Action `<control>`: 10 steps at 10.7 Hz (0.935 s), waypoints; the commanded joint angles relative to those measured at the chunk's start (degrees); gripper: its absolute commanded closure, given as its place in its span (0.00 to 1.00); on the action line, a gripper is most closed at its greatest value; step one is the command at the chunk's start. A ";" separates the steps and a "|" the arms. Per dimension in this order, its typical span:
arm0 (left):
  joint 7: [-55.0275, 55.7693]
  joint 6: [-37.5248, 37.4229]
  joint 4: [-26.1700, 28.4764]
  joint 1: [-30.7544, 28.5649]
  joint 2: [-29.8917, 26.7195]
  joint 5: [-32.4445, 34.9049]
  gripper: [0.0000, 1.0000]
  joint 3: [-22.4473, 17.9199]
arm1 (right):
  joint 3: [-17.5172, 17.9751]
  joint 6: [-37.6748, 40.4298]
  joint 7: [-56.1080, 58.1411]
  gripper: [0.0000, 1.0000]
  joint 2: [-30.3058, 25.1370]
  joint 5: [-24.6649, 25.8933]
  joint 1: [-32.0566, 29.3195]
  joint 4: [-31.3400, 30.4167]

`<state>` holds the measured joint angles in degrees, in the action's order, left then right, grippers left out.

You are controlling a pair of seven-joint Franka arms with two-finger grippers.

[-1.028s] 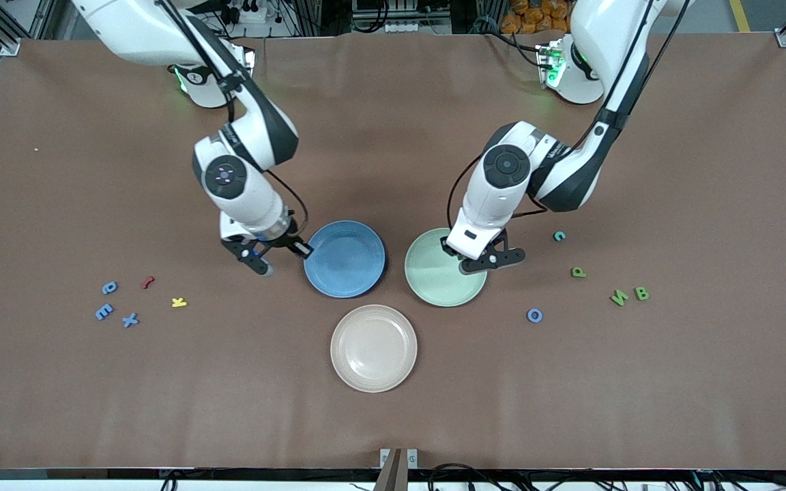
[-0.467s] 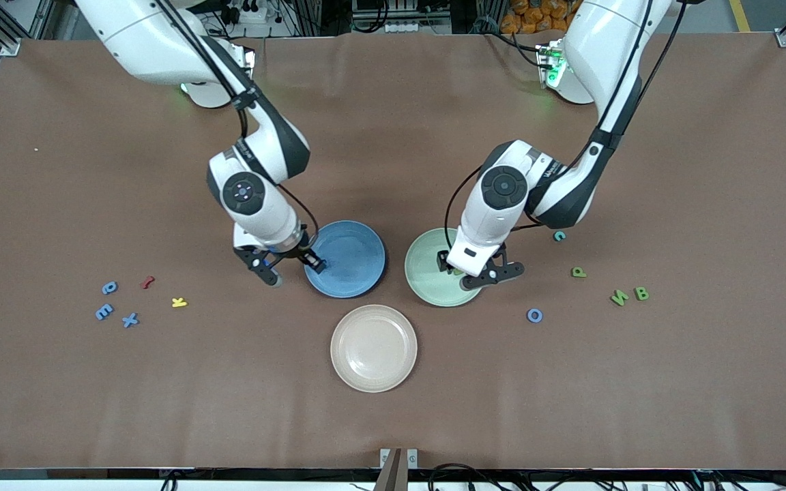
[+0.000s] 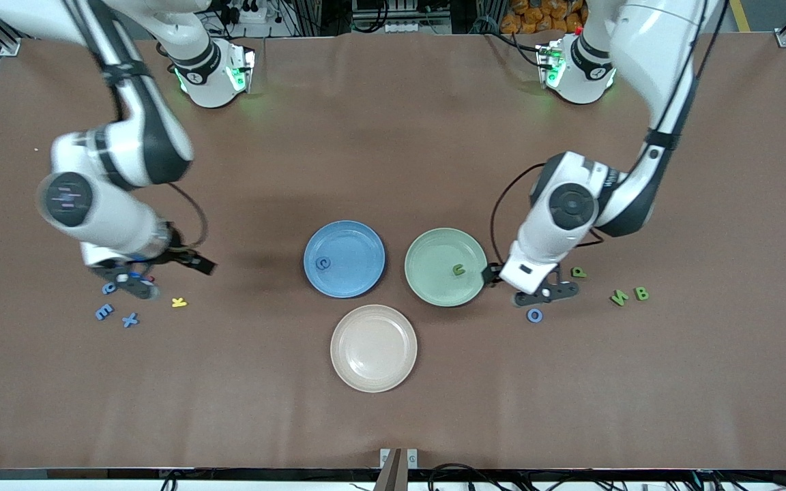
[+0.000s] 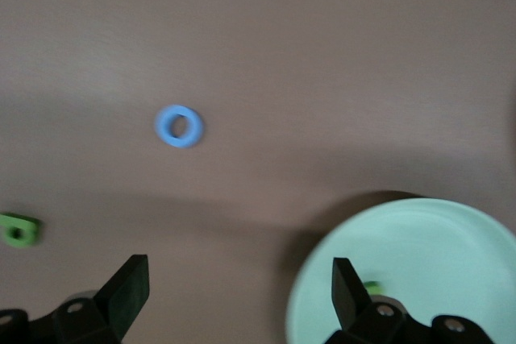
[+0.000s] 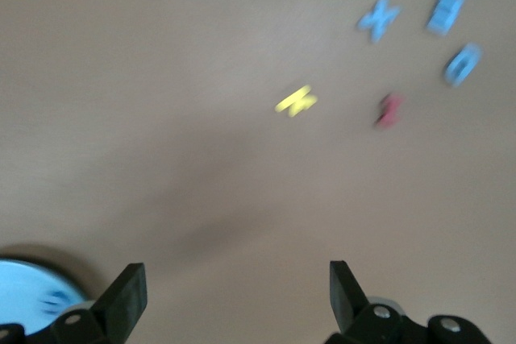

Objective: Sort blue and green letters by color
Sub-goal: 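Grasp the green P with the left gripper while the right gripper grasps the blue a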

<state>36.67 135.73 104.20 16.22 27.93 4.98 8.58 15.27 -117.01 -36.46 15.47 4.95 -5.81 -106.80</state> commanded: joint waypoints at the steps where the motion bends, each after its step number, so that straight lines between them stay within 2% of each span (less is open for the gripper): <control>1: -12.46 -0.38 6.70 -10.47 -4.98 0.30 0.00 5.03 | 0.99 -0.23 30.13 0.00 -1.85 0.68 -12.17 -1.83; 3: -18.36 1.19 9.95 -13.57 -6.04 1.17 0.00 5.13 | 0.38 -2.25 42.99 0.00 -1.24 0.68 -17.90 -1.92; 5: -19.09 6.89 14.16 -16.82 -6.05 5.47 0.00 5.57 | -0.06 -6.11 52.94 0.02 0.16 0.68 -22.03 -2.88; 8: -22.24 14.72 19.36 -19.99 -5.52 7.24 0.00 5.75 | -2.69 -16.19 66.22 0.05 5.34 0.51 -23.90 -2.88; 10: -24.35 16.58 21.12 -21.58 -5.25 7.33 0.00 5.75 | -4.19 -22.27 67.57 0.07 9.73 0.50 -23.46 -3.15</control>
<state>14.51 149.69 122.22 -2.92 23.88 10.68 13.31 11.90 -133.75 28.38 20.67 5.35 -29.19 -110.13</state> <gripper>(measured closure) 0.000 0.048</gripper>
